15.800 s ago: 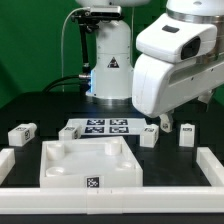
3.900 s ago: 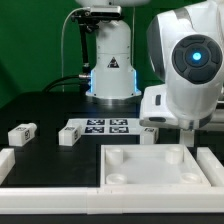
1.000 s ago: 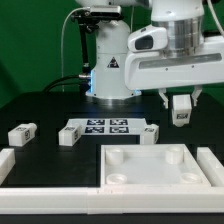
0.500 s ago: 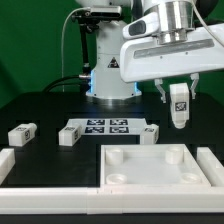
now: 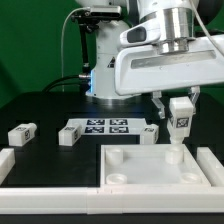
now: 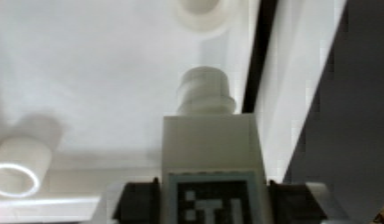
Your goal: Assemble one leg
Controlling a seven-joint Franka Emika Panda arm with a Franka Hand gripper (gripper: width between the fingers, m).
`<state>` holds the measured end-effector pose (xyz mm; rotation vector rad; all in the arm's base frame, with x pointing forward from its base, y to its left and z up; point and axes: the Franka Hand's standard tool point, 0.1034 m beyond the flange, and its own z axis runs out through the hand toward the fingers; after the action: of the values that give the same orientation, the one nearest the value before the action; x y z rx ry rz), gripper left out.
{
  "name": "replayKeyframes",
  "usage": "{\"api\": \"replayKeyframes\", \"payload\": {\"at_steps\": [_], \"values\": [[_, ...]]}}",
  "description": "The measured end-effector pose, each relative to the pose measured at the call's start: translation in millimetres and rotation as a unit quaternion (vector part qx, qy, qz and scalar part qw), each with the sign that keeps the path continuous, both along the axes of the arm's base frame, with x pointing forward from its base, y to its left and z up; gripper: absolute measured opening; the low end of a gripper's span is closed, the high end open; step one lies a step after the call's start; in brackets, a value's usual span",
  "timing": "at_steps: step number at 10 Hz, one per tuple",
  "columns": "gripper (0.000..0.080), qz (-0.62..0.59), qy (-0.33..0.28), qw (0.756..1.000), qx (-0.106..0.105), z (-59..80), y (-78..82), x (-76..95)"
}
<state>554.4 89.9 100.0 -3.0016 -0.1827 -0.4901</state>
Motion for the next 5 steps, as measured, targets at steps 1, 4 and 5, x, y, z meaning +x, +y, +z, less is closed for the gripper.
{"api": "replayKeyframes", "payload": {"at_steps": [1, 4, 5], "values": [[0.029, 0.012, -0.007, 1.0, -0.004, -2.2, -6.0, 10.9], [0.029, 0.011, -0.029, 1.0, -0.006, -2.8, -6.4, 12.1], [0.029, 0.007, -0.095, 0.995, -0.011, 1.0, -12.1, 17.1]]}}
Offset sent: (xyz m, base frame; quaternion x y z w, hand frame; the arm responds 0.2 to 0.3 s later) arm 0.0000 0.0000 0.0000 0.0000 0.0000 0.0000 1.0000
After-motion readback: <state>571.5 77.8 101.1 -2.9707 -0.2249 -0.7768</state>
